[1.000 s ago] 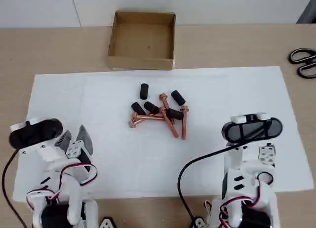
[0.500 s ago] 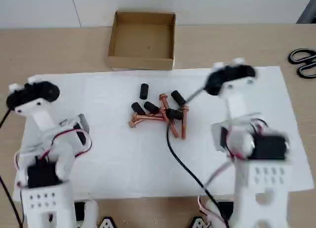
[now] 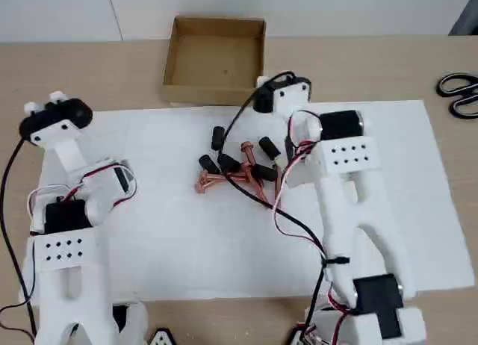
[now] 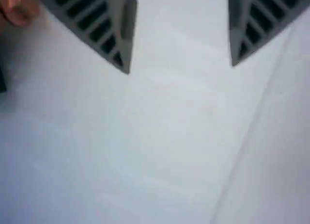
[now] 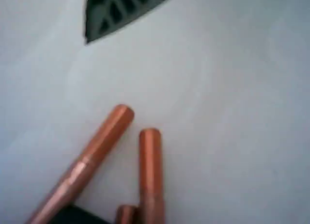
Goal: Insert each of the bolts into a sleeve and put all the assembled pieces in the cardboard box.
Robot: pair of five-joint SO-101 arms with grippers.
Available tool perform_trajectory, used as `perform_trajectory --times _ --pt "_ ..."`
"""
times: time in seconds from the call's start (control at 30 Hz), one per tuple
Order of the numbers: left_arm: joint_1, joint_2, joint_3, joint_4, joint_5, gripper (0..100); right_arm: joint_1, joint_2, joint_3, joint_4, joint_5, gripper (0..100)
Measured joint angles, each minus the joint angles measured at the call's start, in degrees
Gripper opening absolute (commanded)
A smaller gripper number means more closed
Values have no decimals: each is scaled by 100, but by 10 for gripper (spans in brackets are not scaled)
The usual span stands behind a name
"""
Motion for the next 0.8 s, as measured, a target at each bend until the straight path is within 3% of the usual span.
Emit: perform_trajectory --times 0.27,0.8 --pt "-316 9 105 -105 0 129 -686 1301 -571 -79 897 168" --pt "-325 9 396 -343 0 129 -730 3033 -1960 -123 2075 169"
